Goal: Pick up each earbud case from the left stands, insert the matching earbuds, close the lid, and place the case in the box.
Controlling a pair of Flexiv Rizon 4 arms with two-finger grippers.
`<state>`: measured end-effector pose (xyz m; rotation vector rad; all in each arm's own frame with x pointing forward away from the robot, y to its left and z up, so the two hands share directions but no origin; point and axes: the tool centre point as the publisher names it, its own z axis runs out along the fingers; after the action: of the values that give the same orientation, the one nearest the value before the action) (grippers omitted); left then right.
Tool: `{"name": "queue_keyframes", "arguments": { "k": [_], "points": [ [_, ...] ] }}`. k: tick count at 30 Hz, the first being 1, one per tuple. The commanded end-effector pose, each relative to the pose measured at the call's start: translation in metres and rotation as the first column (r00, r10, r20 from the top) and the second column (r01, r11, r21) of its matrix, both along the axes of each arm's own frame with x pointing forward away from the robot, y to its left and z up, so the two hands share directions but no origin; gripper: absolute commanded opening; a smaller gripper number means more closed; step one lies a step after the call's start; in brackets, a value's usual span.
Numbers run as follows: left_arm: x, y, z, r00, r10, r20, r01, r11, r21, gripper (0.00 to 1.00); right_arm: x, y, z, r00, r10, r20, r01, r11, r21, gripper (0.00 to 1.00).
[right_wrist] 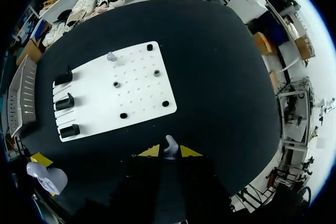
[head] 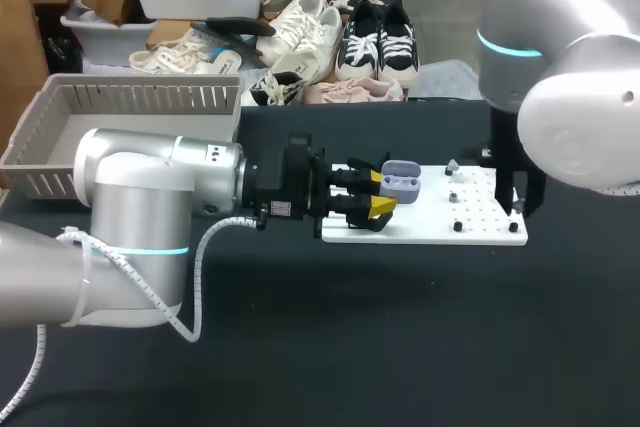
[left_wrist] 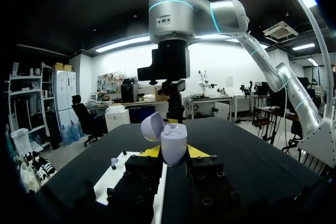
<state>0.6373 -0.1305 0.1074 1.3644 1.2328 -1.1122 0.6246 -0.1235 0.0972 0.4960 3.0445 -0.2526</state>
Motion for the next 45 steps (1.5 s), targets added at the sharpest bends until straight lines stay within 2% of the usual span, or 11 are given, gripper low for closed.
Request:
{"name": "queue_keyframes", "arguments": {
  "k": [1,9,15,19,24,29,32,38,45],
  "points": [
    [-0.002,0.000,-0.001,1.000,0.007,0.003,-0.007,1.000,-0.002,0.00,0.001,0.001,0.000,1.000,-0.004,-0.002,0.004,1.000,-0.006,0.00],
    [-0.002,0.000,-0.001,1.000,0.007,0.003,-0.007,1.000,-0.002,0.00,0.001,0.001,0.000,1.000,-0.004,-0.002,0.004,1.000,-0.006,0.00],
    [-0.002,0.000,-0.001,1.000,0.007,0.003,-0.007,1.000,-0.002,0.00,-0.002,0.004,0.050,0.996,-0.073,0.058,0.071,0.997,0.025,0.00],
    [-0.002,0.000,-0.001,1.000,0.007,0.003,-0.007,1.000,-0.002,0.00,-0.004,0.008,0.072,0.993,-0.112,0.046,0.112,0.994,0.011,0.00],
    [-0.002,0.000,-0.001,1.000,0.007,0.003,-0.007,1.000,-0.002,0.00,-0.012,0.022,0.091,0.990,-0.142,-0.018,0.142,0.990,0.004,0.00],
    [-0.002,0.000,-0.001,1.000,0.007,0.003,-0.007,1.000,-0.002,0.00,-0.025,0.047,0.118,0.994,-0.107,-0.037,0.108,0.993,0.045,0.00],
    [-0.002,0.000,-0.001,1.000,0.007,0.003,-0.007,1.000,-0.002,0.00,-0.033,0.067,0.131,0.998,-0.057,-0.009,0.058,0.996,0.066,0.00],
    [-0.002,0.000,-0.001,1.000,0.007,0.003,-0.007,1.000,-0.002,0.00,-0.042,0.103,0.135,1.000,0.017,-0.012,-0.016,0.996,0.086,0.00],
    [-0.002,0.000,-0.001,1.000,0.007,0.003,-0.007,1.000,-0.002,0.00,-0.045,0.133,0.121,0.998,0.055,-0.024,-0.053,0.996,0.075,0.00]
  ]
}}
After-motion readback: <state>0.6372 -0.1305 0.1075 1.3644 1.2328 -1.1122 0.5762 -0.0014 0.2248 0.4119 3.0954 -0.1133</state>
